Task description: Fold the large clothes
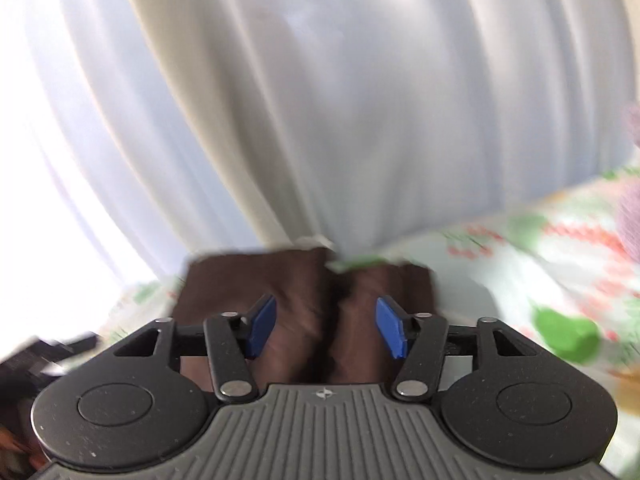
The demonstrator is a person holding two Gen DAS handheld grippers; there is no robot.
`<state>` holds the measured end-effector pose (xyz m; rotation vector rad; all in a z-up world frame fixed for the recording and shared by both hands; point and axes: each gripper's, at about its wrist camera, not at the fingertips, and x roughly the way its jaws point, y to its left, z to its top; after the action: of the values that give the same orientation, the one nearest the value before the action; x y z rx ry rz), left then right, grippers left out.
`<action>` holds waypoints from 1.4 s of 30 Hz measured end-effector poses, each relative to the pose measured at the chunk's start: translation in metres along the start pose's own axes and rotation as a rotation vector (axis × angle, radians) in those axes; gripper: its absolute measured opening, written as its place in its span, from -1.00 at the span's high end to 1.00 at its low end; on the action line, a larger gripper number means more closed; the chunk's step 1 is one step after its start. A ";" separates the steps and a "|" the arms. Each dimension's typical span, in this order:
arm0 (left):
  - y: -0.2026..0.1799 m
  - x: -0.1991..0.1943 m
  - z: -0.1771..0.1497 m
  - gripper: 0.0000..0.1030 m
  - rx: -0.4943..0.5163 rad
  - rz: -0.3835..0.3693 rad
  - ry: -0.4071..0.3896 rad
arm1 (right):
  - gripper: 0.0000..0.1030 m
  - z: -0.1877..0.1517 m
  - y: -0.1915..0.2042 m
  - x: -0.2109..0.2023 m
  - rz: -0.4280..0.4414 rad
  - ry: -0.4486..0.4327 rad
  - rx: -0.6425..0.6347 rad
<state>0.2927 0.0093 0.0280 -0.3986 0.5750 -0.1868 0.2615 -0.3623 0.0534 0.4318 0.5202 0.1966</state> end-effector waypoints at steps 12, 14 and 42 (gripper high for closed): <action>-0.050 0.109 -0.014 -0.89 0.090 0.172 -0.010 | 0.64 -0.044 0.036 0.147 -0.037 0.052 -0.088; -0.053 0.119 -0.023 -0.97 0.154 0.182 -0.024 | 0.76 -0.053 0.016 0.149 -0.004 0.021 -0.021; -0.061 0.019 -0.070 -1.00 0.410 0.175 0.046 | 0.06 -0.126 0.035 -0.021 -0.267 0.184 -0.110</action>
<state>0.2659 -0.0733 -0.0095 0.0535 0.5970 -0.1412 0.1762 -0.2934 -0.0202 0.2348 0.7378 0.0068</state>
